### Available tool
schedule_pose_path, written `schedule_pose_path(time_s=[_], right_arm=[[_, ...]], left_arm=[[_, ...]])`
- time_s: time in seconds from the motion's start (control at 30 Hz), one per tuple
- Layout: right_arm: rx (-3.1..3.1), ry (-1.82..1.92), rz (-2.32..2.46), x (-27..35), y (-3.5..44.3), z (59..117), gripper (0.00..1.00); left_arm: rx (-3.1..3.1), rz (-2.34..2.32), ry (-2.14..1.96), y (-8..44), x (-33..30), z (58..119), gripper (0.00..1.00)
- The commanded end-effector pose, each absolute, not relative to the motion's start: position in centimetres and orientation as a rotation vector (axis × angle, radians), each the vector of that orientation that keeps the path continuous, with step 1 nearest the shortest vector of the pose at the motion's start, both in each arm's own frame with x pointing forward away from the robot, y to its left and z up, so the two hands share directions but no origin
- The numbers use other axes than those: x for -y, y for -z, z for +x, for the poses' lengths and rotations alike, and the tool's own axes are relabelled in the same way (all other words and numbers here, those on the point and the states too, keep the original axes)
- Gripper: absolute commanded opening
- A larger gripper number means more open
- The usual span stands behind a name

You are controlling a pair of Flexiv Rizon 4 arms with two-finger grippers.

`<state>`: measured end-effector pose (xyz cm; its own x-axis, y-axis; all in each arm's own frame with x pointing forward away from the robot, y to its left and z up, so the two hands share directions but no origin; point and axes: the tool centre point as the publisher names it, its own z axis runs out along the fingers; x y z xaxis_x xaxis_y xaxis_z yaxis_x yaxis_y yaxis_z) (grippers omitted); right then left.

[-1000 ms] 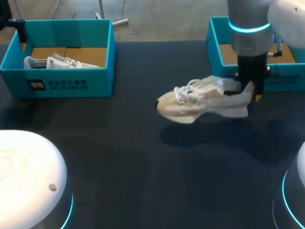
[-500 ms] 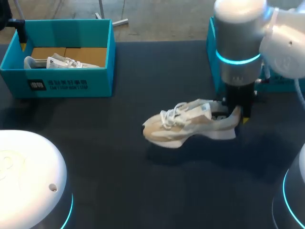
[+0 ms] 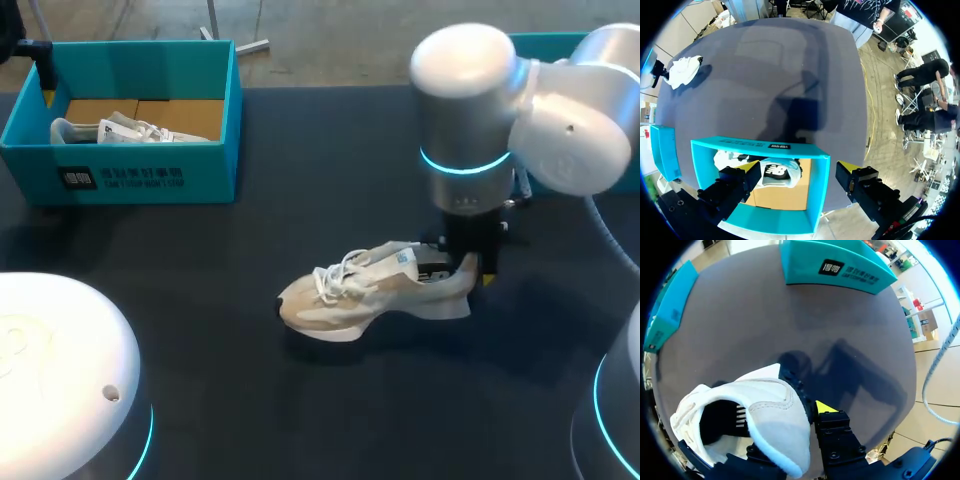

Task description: Take the shoe out of the shoebox, open the shoe tongue, remove and reinsert the insole, then place the shoe into the shoebox

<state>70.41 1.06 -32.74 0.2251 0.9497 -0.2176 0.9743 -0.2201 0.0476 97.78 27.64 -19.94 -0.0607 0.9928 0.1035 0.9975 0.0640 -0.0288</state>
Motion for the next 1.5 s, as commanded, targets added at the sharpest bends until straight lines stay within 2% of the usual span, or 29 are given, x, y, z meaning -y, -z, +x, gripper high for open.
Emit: schedule_pose_path(time_s=[0.03,0.27,0.53,1.5], right_arm=[[-1.86,0.212,2.306,-1.9,32.6,70.3,0.0],[-1.917,0.258,2.229,-5.7,33.8,67.1,0.0],[-1.893,0.229,2.233,-7.4,34.1,64.6,0.0],[-1.923,0.196,2.302,-9.3,37.9,65.3,0.0]], left_arm=[[2.22,-2.085,0.082,19.9,-27.6,97.6,1.0],[2.22,-2.085,0.082,19.9,-27.6,97.6,1.0],[2.22,-2.085,0.082,19.9,-27.6,97.6,1.0],[2.22,-2.085,0.082,19.9,-27.6,97.6,1.0]])
